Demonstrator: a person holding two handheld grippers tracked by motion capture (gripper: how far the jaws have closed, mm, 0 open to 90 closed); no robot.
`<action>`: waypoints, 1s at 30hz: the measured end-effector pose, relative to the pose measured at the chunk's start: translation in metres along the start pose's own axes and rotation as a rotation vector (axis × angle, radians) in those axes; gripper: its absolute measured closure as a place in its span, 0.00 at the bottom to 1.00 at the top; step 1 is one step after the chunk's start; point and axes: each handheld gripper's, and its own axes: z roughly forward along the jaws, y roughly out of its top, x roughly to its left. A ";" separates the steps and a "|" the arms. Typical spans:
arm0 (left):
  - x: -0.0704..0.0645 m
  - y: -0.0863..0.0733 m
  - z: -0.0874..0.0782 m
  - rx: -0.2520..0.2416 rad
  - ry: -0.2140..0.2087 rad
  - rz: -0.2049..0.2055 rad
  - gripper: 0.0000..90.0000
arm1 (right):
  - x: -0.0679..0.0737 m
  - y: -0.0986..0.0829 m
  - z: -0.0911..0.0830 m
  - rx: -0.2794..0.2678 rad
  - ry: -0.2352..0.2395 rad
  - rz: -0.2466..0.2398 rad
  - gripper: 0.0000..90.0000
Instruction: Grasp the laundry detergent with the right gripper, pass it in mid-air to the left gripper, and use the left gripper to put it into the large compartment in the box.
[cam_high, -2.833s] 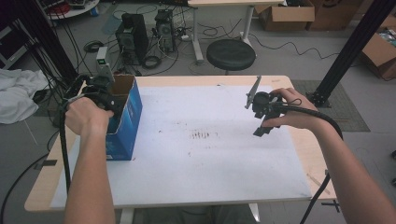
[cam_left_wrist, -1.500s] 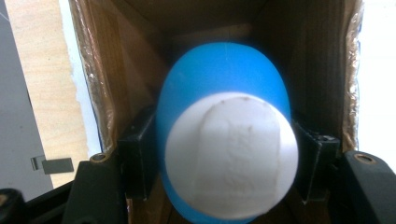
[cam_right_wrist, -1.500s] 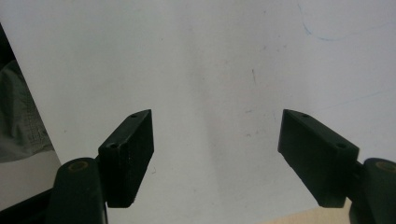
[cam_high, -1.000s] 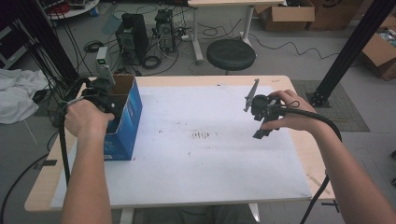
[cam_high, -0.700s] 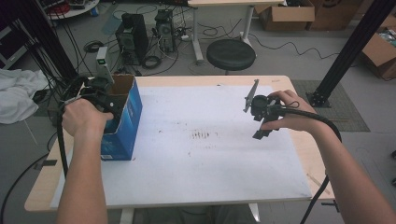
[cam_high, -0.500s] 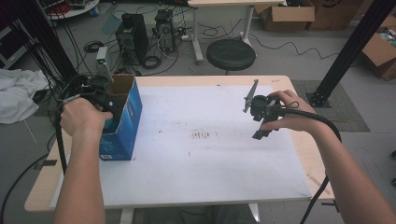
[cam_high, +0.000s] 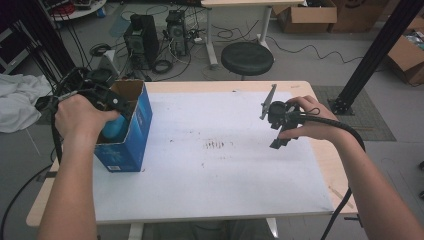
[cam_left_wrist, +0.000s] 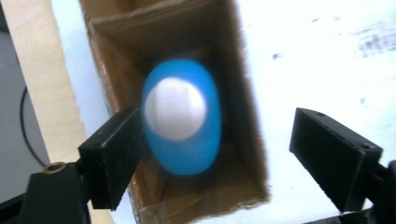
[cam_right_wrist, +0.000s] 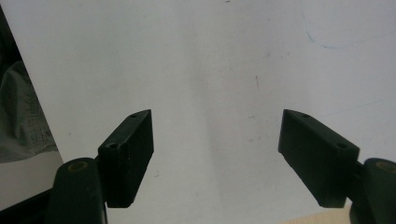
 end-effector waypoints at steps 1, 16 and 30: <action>-0.001 0.000 -0.003 -0.005 -0.007 0.010 0.19 | 0.000 0.000 0.000 -0.007 0.005 0.003 0.28; -0.027 -0.003 -0.035 -0.135 -0.227 0.108 0.11 | 0.003 0.006 -0.011 -0.012 0.005 0.010 0.27; -0.091 0.004 -0.041 -0.128 -0.241 0.330 0.00 | 0.009 0.020 -0.023 -0.003 -0.006 -0.007 0.27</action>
